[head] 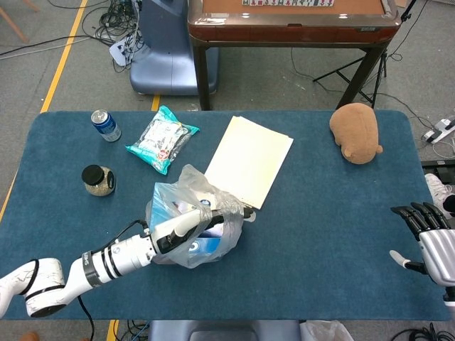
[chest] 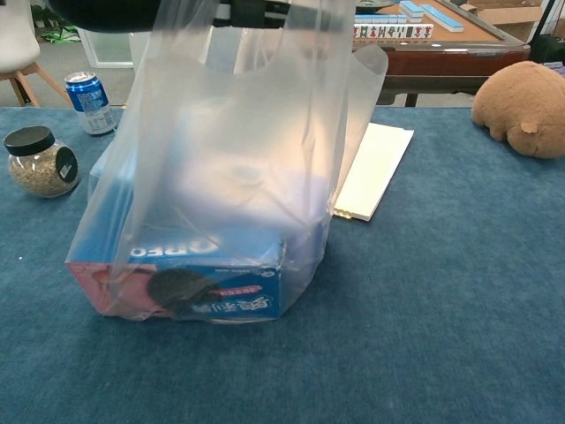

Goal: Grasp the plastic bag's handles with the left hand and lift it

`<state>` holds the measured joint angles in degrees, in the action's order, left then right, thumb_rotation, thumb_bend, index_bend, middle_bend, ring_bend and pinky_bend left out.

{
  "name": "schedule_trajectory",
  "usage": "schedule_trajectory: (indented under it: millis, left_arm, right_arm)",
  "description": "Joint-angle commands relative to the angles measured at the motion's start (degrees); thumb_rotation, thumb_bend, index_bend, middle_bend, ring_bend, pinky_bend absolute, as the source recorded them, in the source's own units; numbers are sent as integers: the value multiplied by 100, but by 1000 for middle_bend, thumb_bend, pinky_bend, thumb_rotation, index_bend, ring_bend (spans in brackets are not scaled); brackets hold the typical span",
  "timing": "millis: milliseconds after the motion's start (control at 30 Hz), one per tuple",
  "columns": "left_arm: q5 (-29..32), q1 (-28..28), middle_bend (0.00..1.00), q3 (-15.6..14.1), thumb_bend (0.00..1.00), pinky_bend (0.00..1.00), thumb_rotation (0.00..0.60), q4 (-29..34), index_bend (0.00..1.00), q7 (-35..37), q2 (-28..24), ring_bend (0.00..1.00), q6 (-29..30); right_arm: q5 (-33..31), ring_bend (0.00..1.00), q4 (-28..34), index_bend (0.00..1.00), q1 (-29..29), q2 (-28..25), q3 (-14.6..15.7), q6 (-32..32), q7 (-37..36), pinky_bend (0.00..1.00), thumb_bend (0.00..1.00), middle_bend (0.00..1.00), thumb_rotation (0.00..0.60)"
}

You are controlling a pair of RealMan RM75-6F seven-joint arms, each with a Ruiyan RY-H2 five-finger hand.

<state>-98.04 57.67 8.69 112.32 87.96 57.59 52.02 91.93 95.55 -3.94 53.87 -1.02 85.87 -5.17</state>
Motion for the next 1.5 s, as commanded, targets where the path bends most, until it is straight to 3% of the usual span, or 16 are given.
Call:
schedule_trajectory:
  millis: [33, 533, 833, 1167, 1233, 1367, 1500]
  left_arm:
    - [90, 87, 34, -9, 72, 0, 0, -52, 122, 111, 101, 0, -5]
    - [916, 387, 34, 221, 72, 0, 16, -352, 126, -227, 720, 0, -335]
    - [1143, 364, 34, 381, 72, 0, 41, -233, 132, 299, 689, 0, -420]
    - [1195, 263, 49, 574, 72, 31, 297, -155, 133, 1478, 584, 0, -394]
    - [1244, 246, 60, 609, 72, 77, 357, -158, 133, 1669, 573, 6, -417]
    - [1336, 206, 97, 688, 72, 244, 580, -127, 141, 2026, 532, 65, -459]
    - [1340, 172, 169, 717, 112, 418, 600, -108, 158, 2098, 451, 164, -527]
  right_arm:
    - [-6, 118, -1, 207, 3, 2, -1, 2, -1, 124, 148, 212, 600]
    - [-19, 118, 10, 207, -4, 5, 9, -33, 7, 124, 148, 212, 600]
    - [-29, 118, -24, 207, -10, 23, 11, -53, -17, 124, 147, 212, 600]
    - [-26, 118, -2, 207, -12, 25, 15, -60, 19, 124, 148, 212, 600]
    - [-33, 118, 5, 207, -9, 21, 15, -58, 27, 124, 147, 212, 600]
    - [-50, 118, 17, 207, -4, 16, 11, -56, 35, 124, 147, 212, 600]
    - [-55, 118, 23, 207, -4, 15, 8, -59, 40, 124, 147, 212, 600]
